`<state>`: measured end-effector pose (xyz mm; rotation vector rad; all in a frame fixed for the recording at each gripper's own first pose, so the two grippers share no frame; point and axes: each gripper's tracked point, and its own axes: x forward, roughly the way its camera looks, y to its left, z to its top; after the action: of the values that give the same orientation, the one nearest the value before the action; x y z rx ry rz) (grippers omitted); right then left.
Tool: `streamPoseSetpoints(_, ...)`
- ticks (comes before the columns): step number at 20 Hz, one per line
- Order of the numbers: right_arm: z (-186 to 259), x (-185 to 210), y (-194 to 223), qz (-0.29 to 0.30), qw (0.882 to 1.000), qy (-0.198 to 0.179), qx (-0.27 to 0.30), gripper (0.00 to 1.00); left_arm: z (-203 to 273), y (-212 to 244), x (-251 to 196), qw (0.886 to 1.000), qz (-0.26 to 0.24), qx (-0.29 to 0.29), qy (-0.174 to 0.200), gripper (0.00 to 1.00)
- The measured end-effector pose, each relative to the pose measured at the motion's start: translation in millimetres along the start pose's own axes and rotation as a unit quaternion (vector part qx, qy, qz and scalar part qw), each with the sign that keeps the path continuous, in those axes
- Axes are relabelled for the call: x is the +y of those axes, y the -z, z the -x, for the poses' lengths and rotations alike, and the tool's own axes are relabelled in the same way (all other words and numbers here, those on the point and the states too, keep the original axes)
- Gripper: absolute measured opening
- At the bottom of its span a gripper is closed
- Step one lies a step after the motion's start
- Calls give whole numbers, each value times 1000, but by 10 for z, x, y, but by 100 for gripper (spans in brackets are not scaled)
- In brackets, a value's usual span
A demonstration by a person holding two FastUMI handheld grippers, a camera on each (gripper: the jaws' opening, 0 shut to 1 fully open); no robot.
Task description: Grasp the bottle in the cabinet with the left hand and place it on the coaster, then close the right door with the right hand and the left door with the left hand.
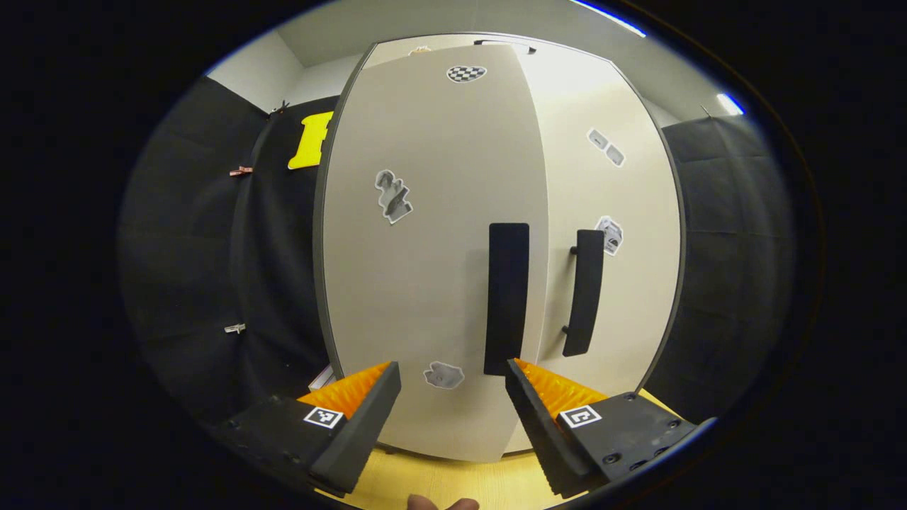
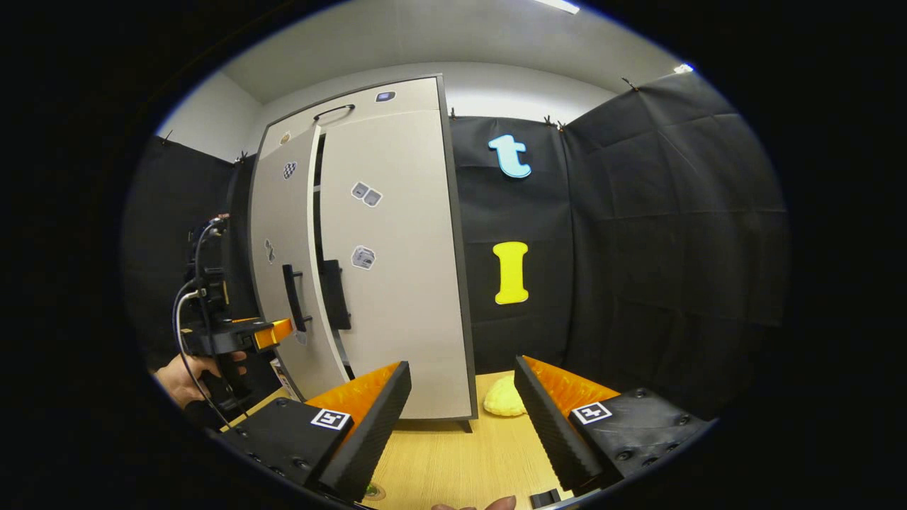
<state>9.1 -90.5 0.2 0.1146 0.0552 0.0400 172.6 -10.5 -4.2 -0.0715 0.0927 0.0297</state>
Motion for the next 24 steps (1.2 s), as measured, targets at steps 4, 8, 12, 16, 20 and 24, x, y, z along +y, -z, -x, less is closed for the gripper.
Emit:
streamPoseSetpoints(4, 29, 159, -61, 1, 1000, -9, -11, 97, 377, -105, 73, 1000, -22, -14, 4, 95)
streamPoseSetpoints(8, 18, 312, -118, -5, 1000, -17, -18, 97, 745, -219, 107, 999, -24, -27, 13, 95)
streamPoseSetpoints(12, -4, 466, -183, -4, 999, -23, -28, 97, 1049, -306, 141, 999, -20, -34, 19, 97)
streamPoseSetpoints(16, -25, 624, -237, 2, 999, -24, -36, 97, 1241, -263, 156, 999, -19, -33, 26, 95)
streamPoseSetpoints(20, -50, 792, -238, 14, 999, -30, -37, 97, 1364, -139, 169, 999, -24, -30, 29, 95)
streamPoseSetpoints(24, -45, 952, -223, 23, 998, -35, -43, 97, 1439, -92, 165, 999, -21, -26, 29, 95)
